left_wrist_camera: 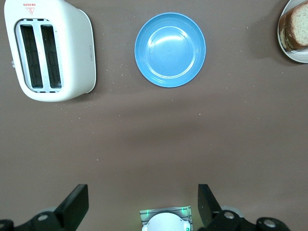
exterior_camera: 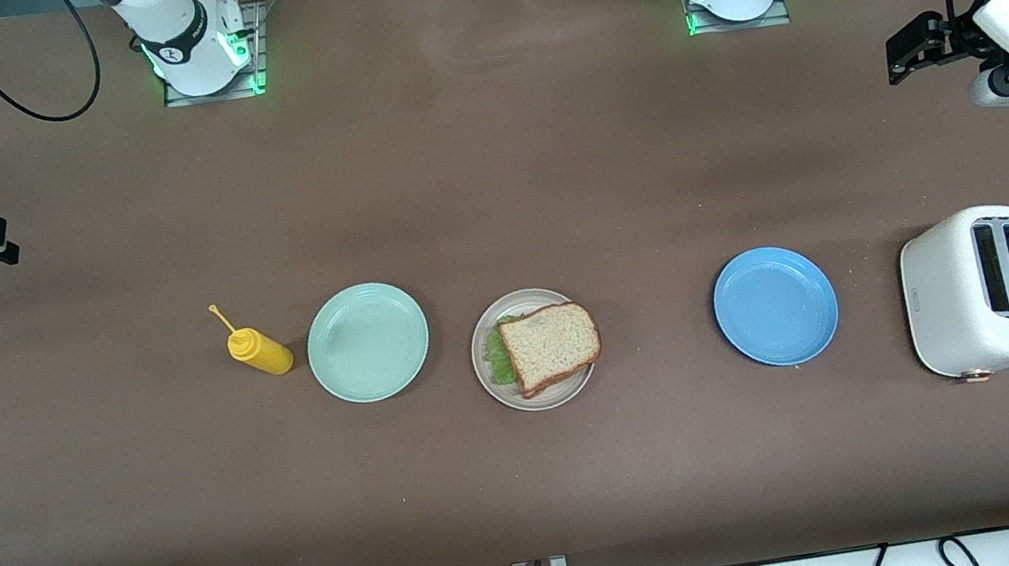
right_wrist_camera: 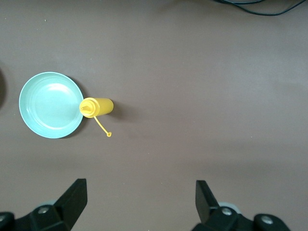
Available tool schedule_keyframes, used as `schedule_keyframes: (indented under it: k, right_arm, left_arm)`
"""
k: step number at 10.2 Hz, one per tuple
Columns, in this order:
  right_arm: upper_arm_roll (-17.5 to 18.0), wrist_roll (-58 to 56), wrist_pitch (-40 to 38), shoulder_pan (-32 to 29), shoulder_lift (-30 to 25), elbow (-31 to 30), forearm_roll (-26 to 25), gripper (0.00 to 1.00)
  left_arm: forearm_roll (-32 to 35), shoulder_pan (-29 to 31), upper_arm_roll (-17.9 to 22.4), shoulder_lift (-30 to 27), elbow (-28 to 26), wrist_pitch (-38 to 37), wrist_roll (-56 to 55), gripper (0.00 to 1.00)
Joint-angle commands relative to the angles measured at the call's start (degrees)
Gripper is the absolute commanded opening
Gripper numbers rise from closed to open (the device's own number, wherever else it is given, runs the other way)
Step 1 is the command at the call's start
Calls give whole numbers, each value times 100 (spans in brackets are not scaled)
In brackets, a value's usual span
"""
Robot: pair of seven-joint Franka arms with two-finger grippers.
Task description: Make sandwich on beige plate with both arms
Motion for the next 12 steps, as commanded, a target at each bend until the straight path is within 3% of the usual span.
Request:
schedule_keyframes:
  k: [1,12]
  right_arm:
    - [-12,64,-36,7,6,96,72,100]
    - [-21,38,-36,7,6,96,81,100]
  left_arm:
    - [-145,84,-42,-34,-23,-11,-59,100]
    - [-197,110,-42,168,100,68,-182,100]
